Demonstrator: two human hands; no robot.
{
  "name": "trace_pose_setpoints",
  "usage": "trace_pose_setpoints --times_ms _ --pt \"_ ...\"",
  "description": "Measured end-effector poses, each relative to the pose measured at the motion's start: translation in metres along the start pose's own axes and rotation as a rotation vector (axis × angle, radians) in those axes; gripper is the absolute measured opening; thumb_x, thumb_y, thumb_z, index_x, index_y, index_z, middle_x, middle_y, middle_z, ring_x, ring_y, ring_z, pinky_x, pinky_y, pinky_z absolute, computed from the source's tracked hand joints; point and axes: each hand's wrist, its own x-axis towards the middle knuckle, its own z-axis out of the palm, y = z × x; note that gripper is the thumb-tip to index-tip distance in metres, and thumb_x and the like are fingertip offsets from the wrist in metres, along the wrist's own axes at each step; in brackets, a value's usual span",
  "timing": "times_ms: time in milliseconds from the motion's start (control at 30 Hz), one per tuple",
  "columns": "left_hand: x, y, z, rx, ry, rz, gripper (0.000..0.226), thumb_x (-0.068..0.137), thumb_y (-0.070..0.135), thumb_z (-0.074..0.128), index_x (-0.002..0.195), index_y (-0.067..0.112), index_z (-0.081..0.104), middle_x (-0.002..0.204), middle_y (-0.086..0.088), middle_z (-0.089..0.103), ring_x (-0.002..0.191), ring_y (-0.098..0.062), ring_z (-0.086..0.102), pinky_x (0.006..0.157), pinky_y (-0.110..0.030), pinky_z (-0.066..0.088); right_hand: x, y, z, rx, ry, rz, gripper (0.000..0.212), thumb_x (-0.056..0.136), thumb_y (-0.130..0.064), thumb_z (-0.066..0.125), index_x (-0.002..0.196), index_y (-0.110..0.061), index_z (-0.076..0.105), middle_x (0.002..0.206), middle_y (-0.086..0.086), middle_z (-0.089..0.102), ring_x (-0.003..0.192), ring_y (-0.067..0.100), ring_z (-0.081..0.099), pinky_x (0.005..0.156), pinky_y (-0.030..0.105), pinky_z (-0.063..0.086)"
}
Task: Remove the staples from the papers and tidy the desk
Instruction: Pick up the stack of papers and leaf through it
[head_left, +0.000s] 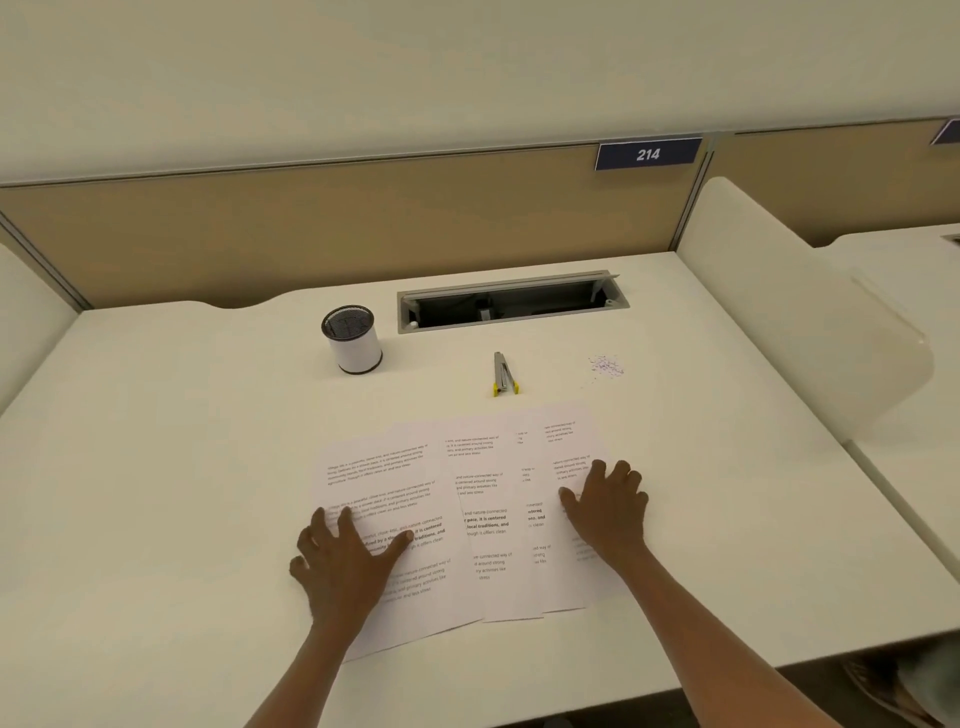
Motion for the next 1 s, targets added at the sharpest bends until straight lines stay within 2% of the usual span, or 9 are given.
trace_pose_setpoints --times_ms 100,200,367,467,533,700,1000 --pt "-0.001 0.012 0.001 0.001 -0.005 0.031 0.101 0.071 0.085 0.057 0.142 0.014 0.05 0.153 -0.015 0.037 0.136 -0.038 0.035 0.101 -0.054 0.036 -0.004 -0.01 0.0 0.042 -0.034 -0.039 0.051 0.089 -0.054 0.048 0.116 -0.011 0.047 0.117 0.012 0.046 0.107 0.03 0.044 0.084 0.039 0.042" --pt "-0.004 0.022 0.003 -0.037 -0.044 0.049 0.093 0.077 0.081 0.056 0.143 0.016 0.049 0.154 -0.013 0.035 0.137 -0.036 0.032 0.103 -0.054 0.037 -0.009 -0.022 -0.001 0.106 -0.069 -0.076 0.051 0.092 -0.051 0.048 0.121 -0.01 0.045 0.121 0.013 0.045 0.11 0.03 0.043 0.086 0.038 0.042" --pt "-0.006 0.028 0.002 -0.259 -0.042 0.067 0.083 0.085 0.053 0.071 0.146 0.005 0.042 0.153 -0.018 0.033 0.137 -0.039 0.032 0.104 -0.054 0.041 -0.007 -0.028 -0.003 0.324 -0.075 -0.104 0.062 0.09 -0.046 0.057 0.133 -0.005 0.04 0.126 0.015 0.043 0.116 0.032 0.04 0.093 0.04 0.043" --pt "-0.009 0.028 -0.003 -0.336 -0.043 -0.04 0.088 0.085 0.044 0.075 0.149 0.001 0.034 0.15 -0.022 0.034 0.135 -0.043 0.032 0.106 -0.054 0.039 -0.005 -0.025 -0.009 0.245 0.004 0.005 0.07 0.082 -0.059 0.061 0.122 -0.004 0.045 0.117 0.016 0.048 0.108 0.033 0.044 0.085 0.039 0.045" --pt "-0.01 0.029 -0.005 -0.334 -0.076 -0.076 0.091 0.085 0.043 0.076 0.15 -0.001 0.031 0.146 -0.024 0.037 0.134 -0.043 0.033 0.107 -0.052 0.036 -0.004 -0.025 -0.01 0.221 -0.041 0.056 0.075 0.076 -0.068 0.062 0.112 -0.004 0.046 0.113 0.015 0.049 0.106 0.032 0.045 0.084 0.039 0.044" --pt "-0.009 0.033 -0.008 -0.31 -0.148 -0.012 0.093 0.083 0.041 0.078 0.151 0.0 0.029 0.144 -0.022 0.038 0.133 -0.04 0.035 0.109 -0.045 0.035 -0.004 -0.044 -0.006 0.177 -0.13 0.048 0.087 0.064 -0.079 0.063 0.106 -0.005 0.048 0.112 0.012 0.048 0.107 0.029 0.046 0.087 0.035 0.043" --pt "-0.012 0.044 -0.012 -0.285 -0.192 0.071 0.071 0.084 0.043 0.076 0.139 0.007 0.049 0.138 -0.012 0.039 0.128 -0.032 0.038 0.101 -0.039 0.042 0.003 -0.066 -0.01 0.179 -0.244 0.107 0.088 0.061 -0.059 0.082 0.119 -0.003 0.046 0.123 0.013 0.046 0.115 0.029 0.045 0.092 0.035 0.044"
